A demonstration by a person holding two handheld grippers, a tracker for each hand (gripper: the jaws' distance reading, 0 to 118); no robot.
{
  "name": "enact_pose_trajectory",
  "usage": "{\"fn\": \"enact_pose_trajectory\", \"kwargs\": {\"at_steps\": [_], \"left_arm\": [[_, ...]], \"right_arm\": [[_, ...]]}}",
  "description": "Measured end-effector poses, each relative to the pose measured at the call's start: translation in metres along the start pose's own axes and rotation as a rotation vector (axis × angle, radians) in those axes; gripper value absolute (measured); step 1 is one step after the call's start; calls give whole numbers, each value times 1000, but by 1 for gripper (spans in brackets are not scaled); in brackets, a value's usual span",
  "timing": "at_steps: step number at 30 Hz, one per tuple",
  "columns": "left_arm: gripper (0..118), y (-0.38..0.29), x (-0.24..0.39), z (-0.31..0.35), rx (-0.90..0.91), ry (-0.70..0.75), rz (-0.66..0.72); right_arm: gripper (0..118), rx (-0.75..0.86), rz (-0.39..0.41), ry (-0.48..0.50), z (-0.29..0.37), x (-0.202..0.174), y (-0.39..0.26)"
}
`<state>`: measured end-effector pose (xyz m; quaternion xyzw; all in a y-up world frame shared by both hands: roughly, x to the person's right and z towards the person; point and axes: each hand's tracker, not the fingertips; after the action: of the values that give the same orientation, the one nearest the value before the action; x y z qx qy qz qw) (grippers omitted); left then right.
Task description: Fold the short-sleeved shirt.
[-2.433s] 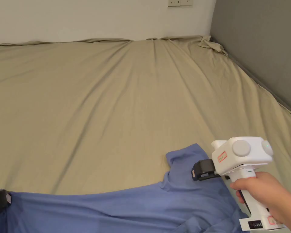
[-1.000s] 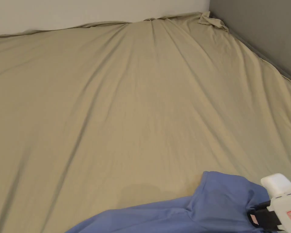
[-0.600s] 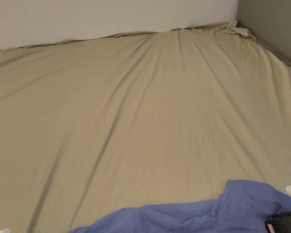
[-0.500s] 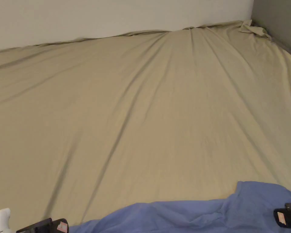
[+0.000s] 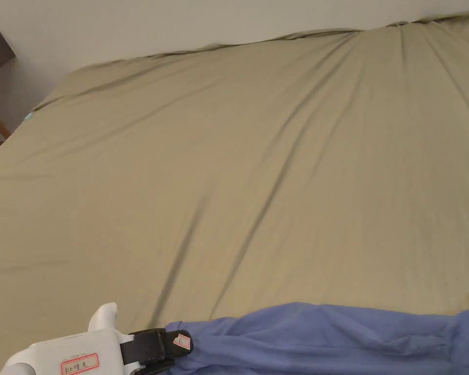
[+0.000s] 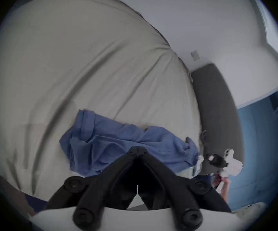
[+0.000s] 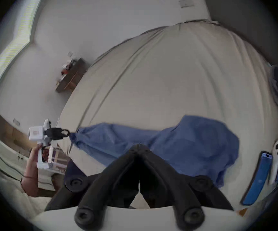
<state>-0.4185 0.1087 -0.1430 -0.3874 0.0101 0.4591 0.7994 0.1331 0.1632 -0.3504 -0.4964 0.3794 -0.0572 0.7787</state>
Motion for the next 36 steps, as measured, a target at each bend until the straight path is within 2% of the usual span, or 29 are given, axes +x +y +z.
{"fn": "enact_pose_trajectory", "kwargs": {"at_steps": [1,2,3,7,9,13,16,17,19,20,21,22,23,24,28,31,36], "left_arm": [[17,6,-15,1,14,-24,9],[91,10,-27,0,15,-63,34],[118,14,-39,-5,10,-55,59],[118,18,-69,-8,-24,-86,159],[118,6,-74,-25,-37,-33,162],[118,-2,-35,-58,-40,-4,-30],[117,-22,-22,-90,-157,-77,53],[117,-28,-12,-98,-171,-102,27],[114,-28,6,-94,-140,32,-117],[76,-28,14,-89,-124,66,-118],[7,-24,7,-88,-90,29,-34],[7,-26,-3,-82,-73,-143,119],[7,-24,-11,-79,-89,-231,226],[7,-13,-27,-66,-59,-255,243],[7,18,-31,-29,40,-101,143],[7,49,-40,2,102,-74,125],[7,78,-15,42,140,248,-123]], "right_arm": [[2,-7,5,23,0,-1,-2],[2,-9,8,42,0,-2,-3],[2,-14,3,75,2,3,-2],[2,-14,17,126,2,7,-1],[2,-6,8,136,2,7,0],[2,4,-22,141,-1,5,1],[2,-2,-33,149,-4,8,3],[2,-4,-31,148,-5,8,3],[2,-4,-25,129,-6,7,4],[2,-3,-29,124,-5,7,4],[2,-1,-37,123,-5,8,4],[2,4,-49,129,-3,10,3],[2,9,-58,133,-3,11,3],[2,12,-69,136,-2,12,3],[2,25,-97,117,0,15,3],[2,34,-112,119,2,15,4],[2,29,-71,87,-1,5,9]]}}
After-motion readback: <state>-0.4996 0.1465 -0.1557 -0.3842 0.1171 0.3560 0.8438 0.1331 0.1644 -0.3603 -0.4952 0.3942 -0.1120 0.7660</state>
